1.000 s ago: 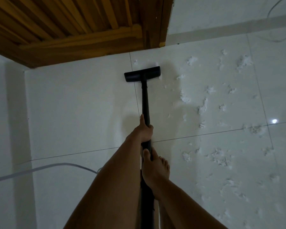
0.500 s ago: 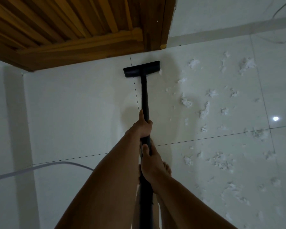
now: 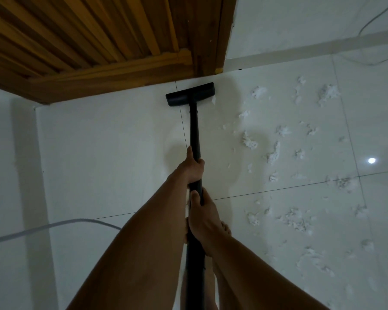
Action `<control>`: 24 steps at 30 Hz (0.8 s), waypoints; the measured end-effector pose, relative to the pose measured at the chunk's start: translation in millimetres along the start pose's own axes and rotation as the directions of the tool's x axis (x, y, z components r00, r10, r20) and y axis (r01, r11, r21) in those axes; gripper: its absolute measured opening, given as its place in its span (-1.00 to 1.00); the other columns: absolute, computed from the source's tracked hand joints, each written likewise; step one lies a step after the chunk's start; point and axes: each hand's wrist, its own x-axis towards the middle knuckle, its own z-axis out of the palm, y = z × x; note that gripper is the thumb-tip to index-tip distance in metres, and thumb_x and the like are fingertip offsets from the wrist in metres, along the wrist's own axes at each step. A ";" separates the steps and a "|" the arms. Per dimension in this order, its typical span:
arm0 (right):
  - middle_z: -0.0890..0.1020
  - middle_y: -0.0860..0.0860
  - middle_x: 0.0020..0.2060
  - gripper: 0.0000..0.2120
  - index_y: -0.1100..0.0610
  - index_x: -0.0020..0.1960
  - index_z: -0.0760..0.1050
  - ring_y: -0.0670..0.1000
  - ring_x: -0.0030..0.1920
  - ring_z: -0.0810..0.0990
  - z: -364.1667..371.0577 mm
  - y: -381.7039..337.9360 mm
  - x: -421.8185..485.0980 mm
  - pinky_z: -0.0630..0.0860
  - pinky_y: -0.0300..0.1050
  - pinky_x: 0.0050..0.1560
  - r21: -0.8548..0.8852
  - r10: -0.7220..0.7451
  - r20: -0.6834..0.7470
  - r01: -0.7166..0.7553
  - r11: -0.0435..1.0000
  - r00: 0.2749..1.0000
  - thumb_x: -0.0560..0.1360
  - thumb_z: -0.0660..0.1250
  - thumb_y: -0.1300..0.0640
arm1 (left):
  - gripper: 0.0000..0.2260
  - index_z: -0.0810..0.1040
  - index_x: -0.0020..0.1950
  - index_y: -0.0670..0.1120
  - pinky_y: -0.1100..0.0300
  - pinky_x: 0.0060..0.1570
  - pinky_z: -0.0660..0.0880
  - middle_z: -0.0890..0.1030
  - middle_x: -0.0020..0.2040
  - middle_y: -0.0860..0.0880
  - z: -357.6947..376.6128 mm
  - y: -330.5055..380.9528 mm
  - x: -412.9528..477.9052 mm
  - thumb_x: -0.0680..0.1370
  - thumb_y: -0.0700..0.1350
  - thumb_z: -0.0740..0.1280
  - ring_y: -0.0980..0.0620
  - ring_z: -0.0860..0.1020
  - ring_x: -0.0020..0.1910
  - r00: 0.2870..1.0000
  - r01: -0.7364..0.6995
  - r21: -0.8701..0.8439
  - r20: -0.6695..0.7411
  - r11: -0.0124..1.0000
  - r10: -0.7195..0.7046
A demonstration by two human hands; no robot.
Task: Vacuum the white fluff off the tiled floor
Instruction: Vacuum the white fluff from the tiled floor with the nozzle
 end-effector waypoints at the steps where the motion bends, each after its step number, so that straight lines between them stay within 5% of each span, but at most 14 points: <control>1: 0.40 -0.04 0.12 -0.21 -0.24 0.41 0.28 0.00 -0.24 0.63 -4.6 -6.8 -7.7 0.68 -0.05 -0.34 0.020 0.003 0.020 -0.004 1.000 1.000 0.30 -0.08 -0.60 | -0.38 -0.31 0.67 0.19 -0.20 0.26 0.59 0.47 0.48 -0.24 -1.2 2.5 -3.3 0.75 0.06 0.03 -0.27 0.59 0.24 1.000 -0.003 -0.004 -0.001 1.000 0.003; 5: 0.59 0.19 0.04 -0.64 -0.09 0.39 0.36 -0.08 -0.62 0.50 -20.5 -13.1 -22.9 0.48 -0.25 -0.56 0.059 -0.017 0.049 0.014 0.998 0.999 0.65 0.04 -0.14 | -0.38 -0.30 0.67 0.20 -0.22 0.27 0.58 0.45 0.50 -0.23 -1.6 11.2 -14.7 0.74 0.06 0.04 -0.27 0.58 0.27 1.000 -0.007 -0.002 -0.002 1.000 0.007; 8: 0.56 0.23 0.13 -0.65 -0.02 0.34 0.39 -0.14 -0.66 0.47 -29.5 -8.9 -27.5 0.42 -0.32 -0.60 0.021 -0.057 0.058 0.056 0.998 0.997 0.66 0.04 -0.12 | -0.38 -0.31 0.67 0.20 -0.23 0.30 0.56 0.47 0.47 -0.24 5.6 13.7 -21.2 0.74 0.07 0.03 -0.26 0.58 0.28 1.000 -0.001 0.018 0.004 1.000 0.001; 11: 0.57 0.16 -0.18 -0.67 0.05 0.39 0.34 -0.19 -0.70 0.44 -43.3 -7.9 -37.6 0.33 -0.40 -0.67 0.014 -0.047 0.070 0.046 0.999 0.996 0.70 0.03 -0.03 | -0.37 -0.32 0.66 0.20 -0.25 0.34 0.52 0.47 0.48 -0.24 16.9 12.9 -23.4 0.74 0.07 0.04 -0.27 0.58 0.28 1.000 0.005 0.031 0.019 1.000 -0.006; 15: 0.54 0.08 -0.30 -0.65 -0.02 0.47 0.29 -0.22 -0.68 0.45 -57.0 -2.4 -49.8 0.31 -0.42 -0.69 0.051 0.002 0.101 -0.007 0.999 0.995 0.71 0.01 0.01 | -0.36 -0.32 0.67 0.19 -0.23 0.34 0.52 0.52 0.42 -0.26 33.0 9.5 -28.5 0.73 0.07 0.04 -0.25 0.60 0.25 0.999 0.019 0.049 0.044 0.999 -0.021; 17: 0.57 0.02 -0.35 -0.65 -0.12 0.43 0.31 -0.22 -0.59 0.53 -52.7 8.3 -46.5 0.46 -0.39 -0.56 0.061 0.061 0.079 -0.066 0.996 0.995 0.68 0.00 -0.11 | -0.36 -0.32 0.67 0.17 -0.22 0.36 0.51 0.50 0.45 -0.26 40.9 7.1 -31.2 0.74 0.05 0.04 -0.26 0.59 0.27 0.998 0.022 0.052 0.053 0.998 -0.025; 20: 0.68 -0.05 -0.36 -0.46 -0.40 0.30 0.32 -0.08 -0.27 0.68 -39.5 44.4 -21.9 0.63 0.03 0.04 -0.103 0.032 -0.008 -0.032 0.994 0.999 0.42 -0.14 -0.48 | -0.37 -0.30 0.69 0.13 -0.20 0.40 0.47 0.41 0.54 -0.25 49.6 2.4 -31.7 0.75 0.04 0.04 -0.28 0.55 0.33 0.998 0.022 0.049 0.059 0.999 -0.025; 24: 0.69 -0.06 -0.32 -0.43 -0.49 0.28 0.28 -0.04 -0.21 0.69 -26.1 71.0 -1.2 0.58 0.11 0.12 -0.130 0.039 -0.046 -0.044 0.990 0.998 0.35 -0.17 -0.51 | -0.36 -0.31 0.68 0.14 -0.19 0.42 0.47 0.37 0.57 -0.24 54.5 -1.7 -25.6 0.75 0.03 0.05 -0.29 0.55 0.34 0.997 0.033 0.027 0.063 0.999 -0.034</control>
